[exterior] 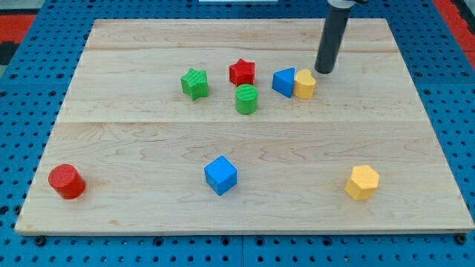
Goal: Push the yellow hexagon into the green circle
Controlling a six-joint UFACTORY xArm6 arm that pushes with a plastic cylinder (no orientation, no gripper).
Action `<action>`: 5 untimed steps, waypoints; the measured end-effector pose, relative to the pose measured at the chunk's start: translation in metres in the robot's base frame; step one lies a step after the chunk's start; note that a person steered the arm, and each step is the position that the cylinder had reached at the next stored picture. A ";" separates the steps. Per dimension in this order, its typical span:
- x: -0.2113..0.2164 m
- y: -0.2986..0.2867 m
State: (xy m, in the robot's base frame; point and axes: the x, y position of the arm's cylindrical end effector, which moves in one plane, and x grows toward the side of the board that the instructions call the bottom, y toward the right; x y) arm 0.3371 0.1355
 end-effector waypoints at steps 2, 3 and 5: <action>0.061 -0.050; 0.084 -0.055; 0.203 0.092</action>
State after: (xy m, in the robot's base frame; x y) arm 0.5397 0.2280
